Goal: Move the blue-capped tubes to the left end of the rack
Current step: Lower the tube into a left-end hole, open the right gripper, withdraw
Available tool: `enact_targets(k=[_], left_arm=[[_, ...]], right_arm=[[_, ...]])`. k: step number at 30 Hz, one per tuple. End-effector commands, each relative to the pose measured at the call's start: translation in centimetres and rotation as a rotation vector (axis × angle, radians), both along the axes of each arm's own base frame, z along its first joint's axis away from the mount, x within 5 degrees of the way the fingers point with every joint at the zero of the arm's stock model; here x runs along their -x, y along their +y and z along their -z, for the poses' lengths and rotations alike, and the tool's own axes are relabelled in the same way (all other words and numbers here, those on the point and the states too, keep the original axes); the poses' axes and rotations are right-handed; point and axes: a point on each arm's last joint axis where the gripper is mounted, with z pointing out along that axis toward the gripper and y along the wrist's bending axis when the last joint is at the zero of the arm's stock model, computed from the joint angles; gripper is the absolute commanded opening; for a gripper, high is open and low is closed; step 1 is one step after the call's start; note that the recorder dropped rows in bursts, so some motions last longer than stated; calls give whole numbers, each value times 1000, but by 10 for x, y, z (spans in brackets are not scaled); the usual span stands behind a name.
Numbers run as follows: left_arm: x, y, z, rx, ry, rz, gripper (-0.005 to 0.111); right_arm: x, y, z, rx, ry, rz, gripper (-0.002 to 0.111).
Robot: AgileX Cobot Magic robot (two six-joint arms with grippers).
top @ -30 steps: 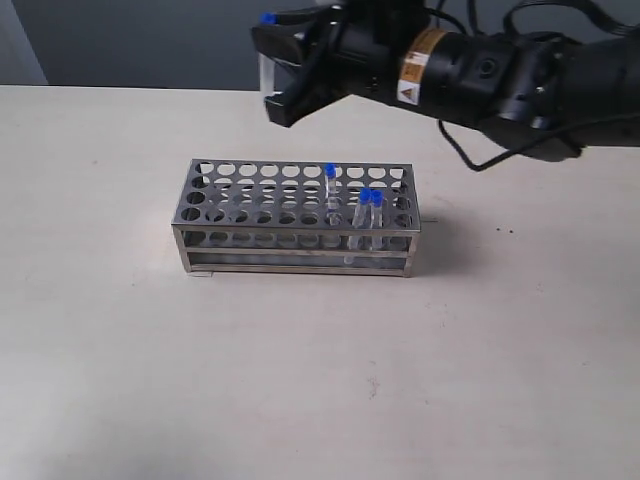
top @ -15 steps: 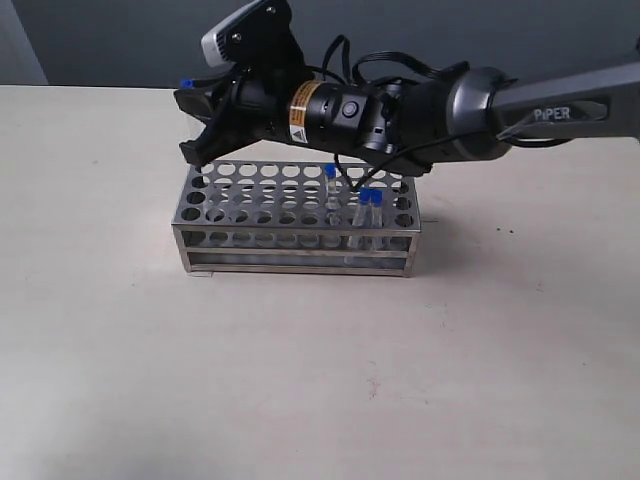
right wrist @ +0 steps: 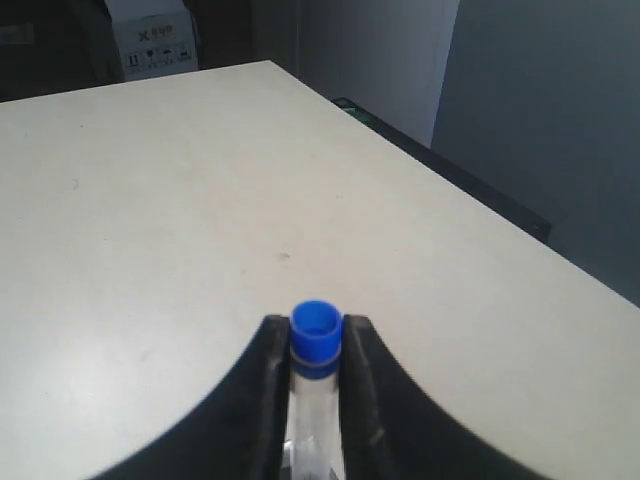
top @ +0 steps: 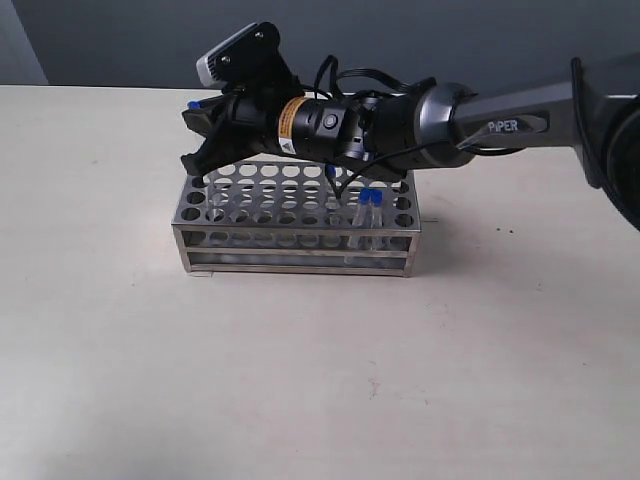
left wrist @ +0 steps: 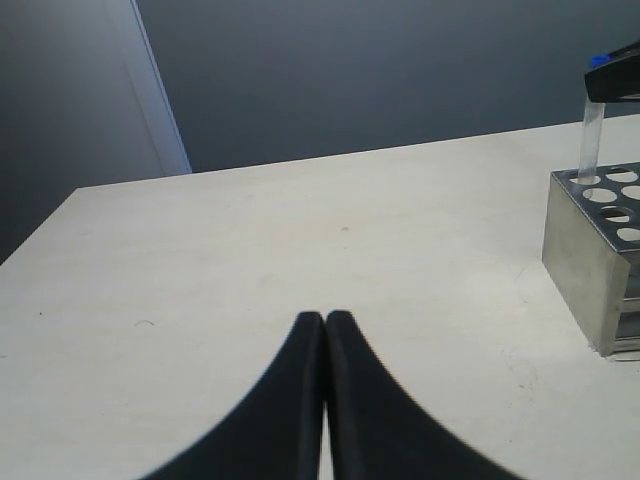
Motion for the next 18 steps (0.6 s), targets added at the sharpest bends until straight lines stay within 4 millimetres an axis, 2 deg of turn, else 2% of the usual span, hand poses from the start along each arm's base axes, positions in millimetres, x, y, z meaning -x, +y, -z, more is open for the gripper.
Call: enact_targets(k=[1,3,8,14,18], left_arm=[[0,-1,-1,4,-9,8,0],[0,-1,-1,4,-9,8,0],[0,-1,-1,4,-9,8,0],[0,-1,-1,4,-9,8,0],[0,-1,-1,4,-9,8,0]], right_arm=[[-1,1,5,-2,20,3,-1],[-2,2,14,6,44,6,-1],[-2,2,20,8,56,4,0],[-1,2,21,19,47,-10,30],[-1,3,20,15,45,-12,34]])
